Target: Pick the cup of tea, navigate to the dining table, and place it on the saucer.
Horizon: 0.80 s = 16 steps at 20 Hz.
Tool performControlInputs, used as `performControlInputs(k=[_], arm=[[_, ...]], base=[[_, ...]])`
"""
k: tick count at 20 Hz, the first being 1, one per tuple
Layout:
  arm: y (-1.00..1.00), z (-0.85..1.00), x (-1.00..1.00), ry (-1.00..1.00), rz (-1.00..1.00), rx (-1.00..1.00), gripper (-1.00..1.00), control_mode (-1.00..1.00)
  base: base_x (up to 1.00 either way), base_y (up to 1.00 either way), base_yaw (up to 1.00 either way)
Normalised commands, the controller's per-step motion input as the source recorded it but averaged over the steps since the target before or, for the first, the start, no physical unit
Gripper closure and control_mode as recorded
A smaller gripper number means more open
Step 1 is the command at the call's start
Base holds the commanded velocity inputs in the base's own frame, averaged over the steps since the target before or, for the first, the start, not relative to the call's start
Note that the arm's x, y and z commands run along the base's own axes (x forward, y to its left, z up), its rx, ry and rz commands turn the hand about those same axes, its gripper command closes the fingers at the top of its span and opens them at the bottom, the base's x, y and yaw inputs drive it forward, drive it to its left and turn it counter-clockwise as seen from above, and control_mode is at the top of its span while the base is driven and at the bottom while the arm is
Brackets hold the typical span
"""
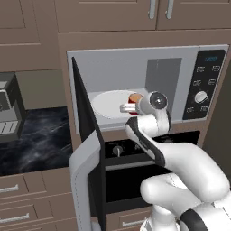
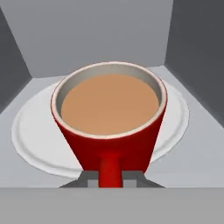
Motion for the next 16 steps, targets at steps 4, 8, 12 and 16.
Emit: performControlInputs(k=[4, 8, 12, 16], arm=[[-0.01, 0.99, -1.00, 0.00, 0.00, 0.00, 1.00, -1.00], [0.00, 0.93, -1.00, 0.00, 0.01, 0.00, 1.00, -1.00], [0.03, 0.52, -1.00, 0.11, 0.00, 0.00, 1.00, -1.00], [0.00, 0.41, -1.00, 0.16, 0.01, 0.00, 1.00, -1.00]], base=[[0.00, 0.00, 0.00], [0.00, 0.00, 0.00], [0.00, 0.00, 0.00], [0.00, 0.00, 0.00]])
